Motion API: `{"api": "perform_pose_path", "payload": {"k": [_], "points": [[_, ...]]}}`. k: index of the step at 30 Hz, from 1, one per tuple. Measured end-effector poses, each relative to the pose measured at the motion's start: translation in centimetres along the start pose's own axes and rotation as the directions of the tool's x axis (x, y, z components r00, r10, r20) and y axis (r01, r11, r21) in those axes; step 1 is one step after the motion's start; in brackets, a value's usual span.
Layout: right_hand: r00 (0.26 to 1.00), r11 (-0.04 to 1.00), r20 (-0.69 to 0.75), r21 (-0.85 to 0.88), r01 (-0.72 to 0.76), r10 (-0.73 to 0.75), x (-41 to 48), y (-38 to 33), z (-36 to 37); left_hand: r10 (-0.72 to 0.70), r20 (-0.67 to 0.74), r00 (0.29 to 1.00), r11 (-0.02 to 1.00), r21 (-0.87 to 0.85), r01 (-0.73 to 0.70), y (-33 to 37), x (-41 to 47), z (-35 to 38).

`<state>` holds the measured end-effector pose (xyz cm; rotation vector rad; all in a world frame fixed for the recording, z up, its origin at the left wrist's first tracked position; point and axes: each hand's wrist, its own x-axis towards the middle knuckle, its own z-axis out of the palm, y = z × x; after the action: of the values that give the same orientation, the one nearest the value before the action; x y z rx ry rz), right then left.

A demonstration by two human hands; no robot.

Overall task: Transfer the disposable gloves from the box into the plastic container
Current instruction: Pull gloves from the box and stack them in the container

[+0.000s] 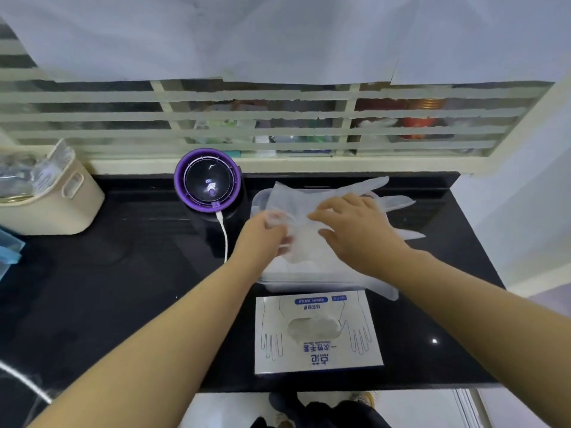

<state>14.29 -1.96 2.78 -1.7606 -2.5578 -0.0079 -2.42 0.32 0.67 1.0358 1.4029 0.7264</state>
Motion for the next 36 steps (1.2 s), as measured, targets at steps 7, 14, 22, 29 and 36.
{"api": "perform_pose_path", "payload": {"k": [7,14,22,29,36], "points": [[0.958,0.984,0.280,-0.141,0.106,-0.063,2.8,0.4,0.0,0.004,-0.097,0.995,0.945,0.327,0.028,-0.1,1.3,1.5],[0.793,0.987,0.599,0.163,0.009,-0.106,3.4,2.0,5.7,0.311,-0.016,0.950,0.476,0.868,-0.141,1.3,0.8,-0.1],[0.846,0.855,0.531,0.455,-0.249,-0.036,3.6,2.2,7.0,-0.090,0.301,0.949,0.197,0.940,-0.280,-1.6,4.6,3.3],[0.742,0.710,0.612,0.392,-0.585,0.274,3.8,3.8,7.7,-0.213,0.172,0.962,0.031,0.985,-0.170,-3.4,5.9,3.0],[0.695,0.847,0.679,0.206,-0.489,0.236,3.7,3.0,7.7,-0.320,0.142,0.937,-0.004,0.988,-0.151,-2.5,5.7,3.5]]}}
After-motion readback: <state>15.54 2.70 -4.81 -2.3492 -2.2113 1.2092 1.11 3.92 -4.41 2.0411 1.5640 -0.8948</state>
